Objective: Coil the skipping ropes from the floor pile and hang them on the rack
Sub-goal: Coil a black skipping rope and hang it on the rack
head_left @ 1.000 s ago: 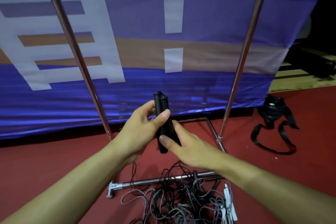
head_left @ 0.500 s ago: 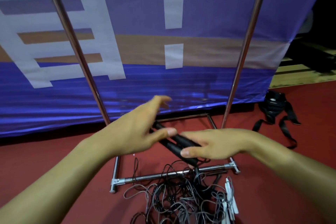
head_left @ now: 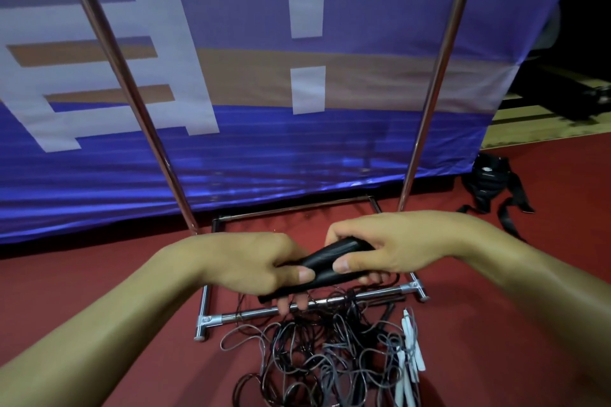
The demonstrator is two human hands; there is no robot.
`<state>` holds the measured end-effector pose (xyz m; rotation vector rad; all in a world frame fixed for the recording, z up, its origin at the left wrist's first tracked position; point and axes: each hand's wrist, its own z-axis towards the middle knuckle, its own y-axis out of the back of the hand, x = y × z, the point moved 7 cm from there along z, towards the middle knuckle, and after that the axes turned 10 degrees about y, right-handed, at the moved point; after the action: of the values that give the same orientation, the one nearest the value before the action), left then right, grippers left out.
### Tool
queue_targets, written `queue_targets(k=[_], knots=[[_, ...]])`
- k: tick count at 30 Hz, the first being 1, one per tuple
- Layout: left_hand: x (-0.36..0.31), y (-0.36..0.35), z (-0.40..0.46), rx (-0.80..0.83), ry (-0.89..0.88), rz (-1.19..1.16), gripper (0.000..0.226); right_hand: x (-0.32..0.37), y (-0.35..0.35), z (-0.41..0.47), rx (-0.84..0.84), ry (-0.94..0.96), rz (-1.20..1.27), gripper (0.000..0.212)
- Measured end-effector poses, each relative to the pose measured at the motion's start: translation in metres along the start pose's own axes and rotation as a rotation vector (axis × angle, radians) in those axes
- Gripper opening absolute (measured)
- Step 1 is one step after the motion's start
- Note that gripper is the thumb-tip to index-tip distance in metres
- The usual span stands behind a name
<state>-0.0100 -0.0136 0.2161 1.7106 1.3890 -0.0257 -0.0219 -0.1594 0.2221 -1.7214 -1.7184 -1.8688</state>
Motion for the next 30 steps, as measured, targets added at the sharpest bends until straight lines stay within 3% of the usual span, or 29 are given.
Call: queue_targets(k=[4,11,17,22,24,27,30], knots=[[-0.008,-0.010,0.001,0.096,-0.027,-0.161,0.028,0.002,0.004,0.000,-0.016,0.074,-0.149,0.013],[0.004,0.011,-0.006,-0.046,-0.050,-0.122,0.022,-0.004,0.020,-0.004,-0.113,0.042,-0.173,0.023],[0.022,0.016,-0.005,-0.060,0.034,-0.180,0.031,-0.010,0.040,-0.010,-0.217,0.017,-0.484,0.022],[0.027,0.018,-0.003,-0.051,0.110,-0.155,0.021,0.022,0.040,-0.012,-0.326,0.106,-0.756,0.023],[0.022,0.010,-0.004,-0.015,0.091,-0.100,0.015,0.022,0.040,-0.011,-0.348,0.133,-0.712,0.024],[0.007,-0.001,-0.006,0.031,0.033,-0.082,0.019,0.006,0.043,-0.006,-0.376,0.175,-0.409,0.014],[-0.009,0.000,-0.011,0.033,-0.084,-0.128,0.018,-0.006,0.028,0.008,-0.350,0.197,-0.179,0.026]])
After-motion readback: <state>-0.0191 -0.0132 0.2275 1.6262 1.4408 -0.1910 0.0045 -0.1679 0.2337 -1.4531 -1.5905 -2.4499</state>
